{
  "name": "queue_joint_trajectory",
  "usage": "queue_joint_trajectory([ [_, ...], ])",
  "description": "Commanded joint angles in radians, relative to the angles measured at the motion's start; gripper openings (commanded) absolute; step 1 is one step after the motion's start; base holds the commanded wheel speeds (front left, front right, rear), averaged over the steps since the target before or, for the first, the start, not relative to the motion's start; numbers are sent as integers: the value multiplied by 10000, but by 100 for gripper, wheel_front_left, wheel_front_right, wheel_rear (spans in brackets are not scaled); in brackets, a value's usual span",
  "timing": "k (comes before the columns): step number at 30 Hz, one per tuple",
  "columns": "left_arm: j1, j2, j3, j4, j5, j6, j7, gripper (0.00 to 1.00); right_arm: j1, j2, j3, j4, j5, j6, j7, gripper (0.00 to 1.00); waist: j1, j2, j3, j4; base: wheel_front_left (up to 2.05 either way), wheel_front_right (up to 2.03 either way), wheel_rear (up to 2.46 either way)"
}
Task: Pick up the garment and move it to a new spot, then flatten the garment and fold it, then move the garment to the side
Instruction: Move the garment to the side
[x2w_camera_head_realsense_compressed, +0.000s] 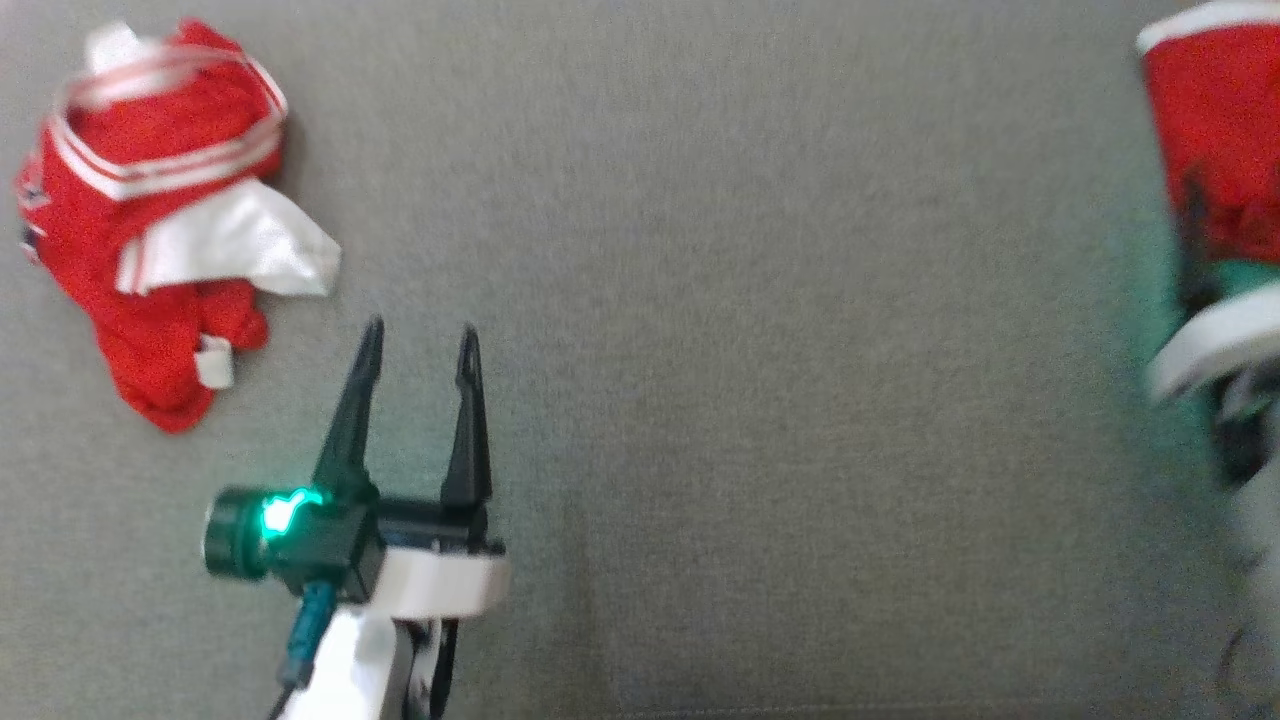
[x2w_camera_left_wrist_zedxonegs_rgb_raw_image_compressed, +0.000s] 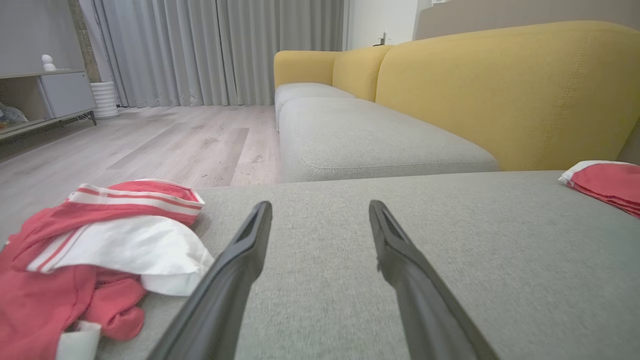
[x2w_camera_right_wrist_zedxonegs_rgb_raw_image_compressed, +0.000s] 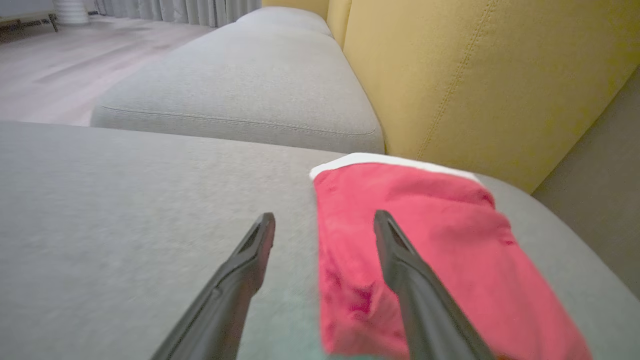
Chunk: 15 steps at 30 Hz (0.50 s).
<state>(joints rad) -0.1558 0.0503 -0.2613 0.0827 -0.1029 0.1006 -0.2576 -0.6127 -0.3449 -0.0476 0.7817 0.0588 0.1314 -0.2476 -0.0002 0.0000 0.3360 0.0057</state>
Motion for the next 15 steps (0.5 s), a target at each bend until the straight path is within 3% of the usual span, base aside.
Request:
queue_joint_trajectory([
  [1,103,-1,317,-178,113,-32,-42,100,365,-16,144,-423,69,-7,-122,100,2,0,-1327,84,0,0,0],
  [8,800,-1,557,936,117,-146,-42,100,4032,2212,1150,-3682,924,-7,-138,100,2,0,-3431,368,0,0,0],
  [15,791,-1,630,1540,55,-454,-42,100,5754,2808,1418,-4573,692,-7,-140,100,2,0,-4051,628,0,0,0],
])
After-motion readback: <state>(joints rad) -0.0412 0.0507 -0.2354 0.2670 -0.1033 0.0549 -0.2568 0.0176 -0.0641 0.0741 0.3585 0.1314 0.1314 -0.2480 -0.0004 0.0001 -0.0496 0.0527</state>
